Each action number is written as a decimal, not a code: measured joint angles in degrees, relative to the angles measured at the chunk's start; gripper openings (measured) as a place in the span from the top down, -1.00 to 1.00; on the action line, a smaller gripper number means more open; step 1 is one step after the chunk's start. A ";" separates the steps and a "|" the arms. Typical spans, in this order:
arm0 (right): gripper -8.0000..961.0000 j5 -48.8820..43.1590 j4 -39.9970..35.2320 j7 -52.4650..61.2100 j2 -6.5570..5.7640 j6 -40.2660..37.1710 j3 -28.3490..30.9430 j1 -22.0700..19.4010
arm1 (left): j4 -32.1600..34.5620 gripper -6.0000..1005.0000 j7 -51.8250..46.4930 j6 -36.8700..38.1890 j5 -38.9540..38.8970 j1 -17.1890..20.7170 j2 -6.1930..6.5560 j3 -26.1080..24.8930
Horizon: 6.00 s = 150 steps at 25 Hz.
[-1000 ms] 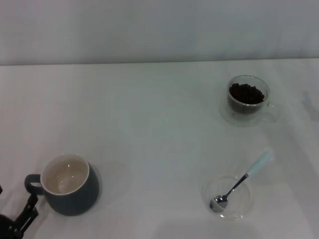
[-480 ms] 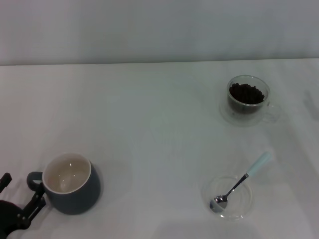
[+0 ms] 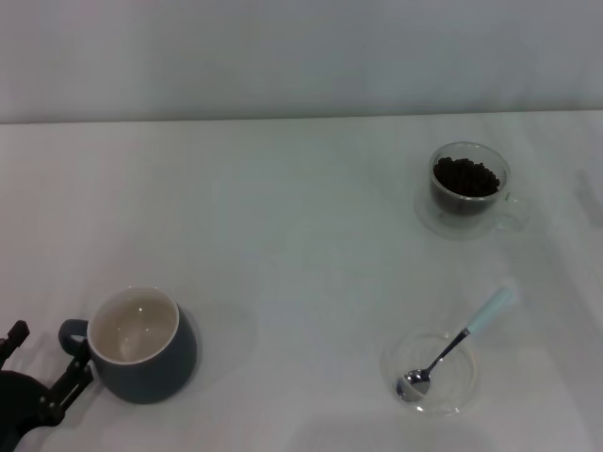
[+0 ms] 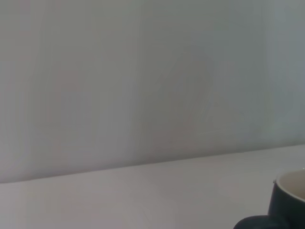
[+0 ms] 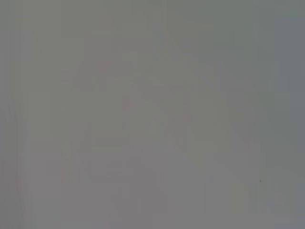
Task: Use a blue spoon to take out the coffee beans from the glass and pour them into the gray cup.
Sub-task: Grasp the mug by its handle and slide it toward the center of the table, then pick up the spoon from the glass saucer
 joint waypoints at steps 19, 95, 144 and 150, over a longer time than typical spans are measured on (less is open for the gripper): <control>-0.76 -0.01 0.07 -0.06 0.00 0.00 0.00 0.00 | 0.03 -0.69 -0.27 -0.67 -0.44 -1.13 -0.02 -0.22; -0.75 -0.01 -0.65 0.03 -0.09 0.46 0.00 0.40 | 7.93 0.49 11.04 -9.73 8.74 -11.39 -0.37 -0.14; -0.75 -0.62 -0.46 10.75 -0.21 1.54 -1.11 -0.29 | 8.21 -0.71 10.25 2.24 3.98 0.02 -0.11 -0.31; -0.75 -0.72 -0.60 16.42 -0.64 2.41 -4.08 -1.01 | 8.29 -0.70 7.91 4.08 2.02 1.17 -0.06 -0.28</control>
